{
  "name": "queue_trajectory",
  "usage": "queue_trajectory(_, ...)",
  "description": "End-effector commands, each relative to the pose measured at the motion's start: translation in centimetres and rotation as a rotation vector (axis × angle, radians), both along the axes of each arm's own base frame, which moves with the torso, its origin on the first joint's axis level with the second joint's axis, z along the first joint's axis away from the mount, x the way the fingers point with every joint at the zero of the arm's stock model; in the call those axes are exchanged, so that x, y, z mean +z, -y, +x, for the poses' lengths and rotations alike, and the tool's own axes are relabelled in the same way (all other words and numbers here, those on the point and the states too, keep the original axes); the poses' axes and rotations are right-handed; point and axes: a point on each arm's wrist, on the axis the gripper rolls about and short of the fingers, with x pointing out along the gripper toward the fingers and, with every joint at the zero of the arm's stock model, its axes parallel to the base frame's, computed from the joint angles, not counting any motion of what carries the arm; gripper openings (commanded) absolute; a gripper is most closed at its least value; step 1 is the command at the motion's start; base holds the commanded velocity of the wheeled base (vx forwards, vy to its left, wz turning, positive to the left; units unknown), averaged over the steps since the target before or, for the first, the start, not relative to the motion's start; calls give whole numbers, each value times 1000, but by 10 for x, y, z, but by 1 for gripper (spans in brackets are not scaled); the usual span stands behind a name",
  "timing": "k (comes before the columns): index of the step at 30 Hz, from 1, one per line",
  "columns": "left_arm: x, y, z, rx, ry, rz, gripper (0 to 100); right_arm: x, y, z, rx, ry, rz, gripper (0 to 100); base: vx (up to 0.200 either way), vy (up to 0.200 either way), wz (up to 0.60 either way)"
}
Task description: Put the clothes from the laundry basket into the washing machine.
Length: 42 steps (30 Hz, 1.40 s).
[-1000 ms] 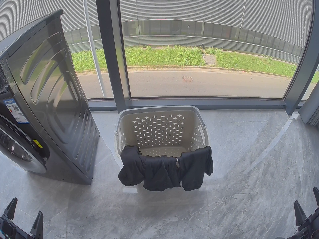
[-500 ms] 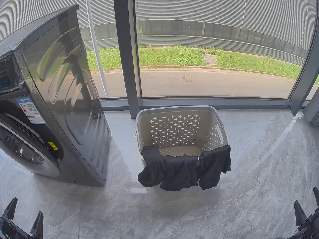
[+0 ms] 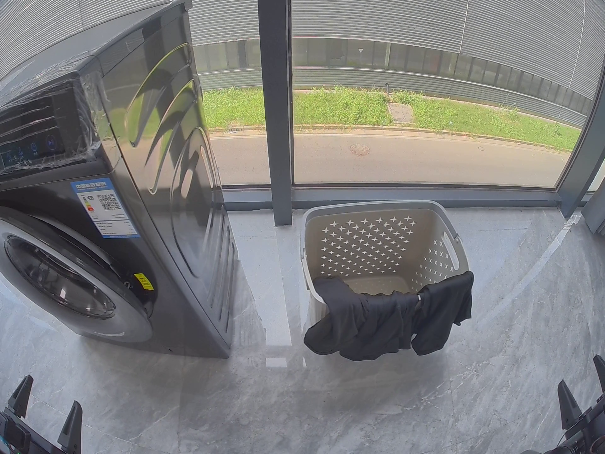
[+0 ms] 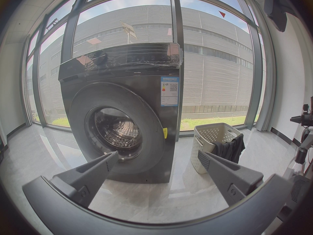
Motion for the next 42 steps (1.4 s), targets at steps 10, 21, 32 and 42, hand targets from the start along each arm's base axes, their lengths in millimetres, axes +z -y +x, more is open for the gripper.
queue_trajectory(10,-4,0,0,0,2,3,100,-5,0,0,2,0,0,100,0,200,0)
queue_trajectory(21,-4,0,0,0,2,9,100,-5,0,0,0,-1,0,100,0,200,0)
queue_trajectory(32,-4,0,0,0,2,3,100,-5,0,0,-1,-1,3,100,0,200,0)
queue_trajectory(42,-4,0,0,4,2,12,100,-5,0,0,-1,0,3,100,0,200,0)
